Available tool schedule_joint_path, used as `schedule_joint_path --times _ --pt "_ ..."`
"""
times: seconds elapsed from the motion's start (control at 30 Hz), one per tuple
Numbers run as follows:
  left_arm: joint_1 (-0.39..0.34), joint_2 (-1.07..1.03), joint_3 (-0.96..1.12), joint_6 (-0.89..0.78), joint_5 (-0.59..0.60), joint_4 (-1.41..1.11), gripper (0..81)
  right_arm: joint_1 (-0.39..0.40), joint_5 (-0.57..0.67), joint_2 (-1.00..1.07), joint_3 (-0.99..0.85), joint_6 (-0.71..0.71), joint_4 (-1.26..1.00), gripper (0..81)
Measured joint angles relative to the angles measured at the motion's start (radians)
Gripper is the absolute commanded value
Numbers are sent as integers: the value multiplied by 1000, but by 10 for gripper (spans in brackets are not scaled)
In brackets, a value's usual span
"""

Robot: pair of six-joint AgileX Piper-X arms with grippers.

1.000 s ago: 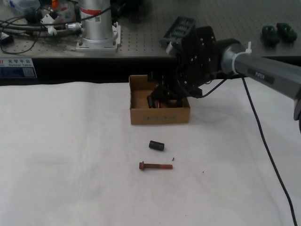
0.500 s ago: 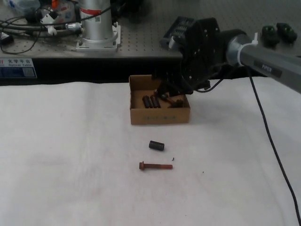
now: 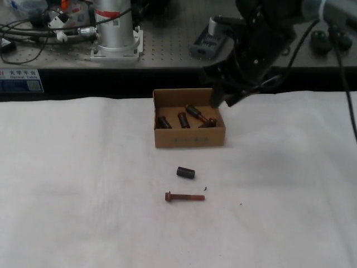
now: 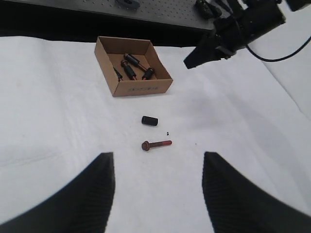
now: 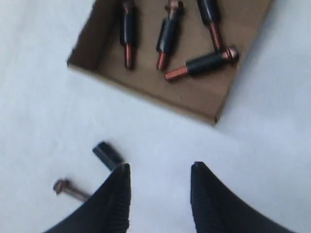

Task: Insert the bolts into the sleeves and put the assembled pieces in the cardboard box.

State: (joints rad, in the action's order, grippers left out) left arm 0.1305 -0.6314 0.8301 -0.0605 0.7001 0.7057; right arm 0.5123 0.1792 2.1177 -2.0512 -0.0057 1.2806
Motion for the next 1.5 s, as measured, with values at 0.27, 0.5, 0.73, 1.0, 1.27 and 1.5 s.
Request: schedule_joint_path --times 0.27,0.5,0.73,1.0,1.27,1.5 --pt "0 0 0 9 0 1 398 78 -76 -287 340 -40 10 304" --pt "-8 0 0 9 -2 1 398 141 -78 -602 681 -33 -74 304" --pt "-37 0 0 9 -2 1 398 158 -78 -850 907 -33 -149 304" --pt "-37 0 0 9 -2 1 398 158 -78 -909 966 -43 -239 304" --pt "-37 0 0 9 -2 1 398 158 -81 -808 968 -220 -327 304" --pt "-37 0 0 9 -2 1 398 161 -220 -607 932 -525 -334 304"
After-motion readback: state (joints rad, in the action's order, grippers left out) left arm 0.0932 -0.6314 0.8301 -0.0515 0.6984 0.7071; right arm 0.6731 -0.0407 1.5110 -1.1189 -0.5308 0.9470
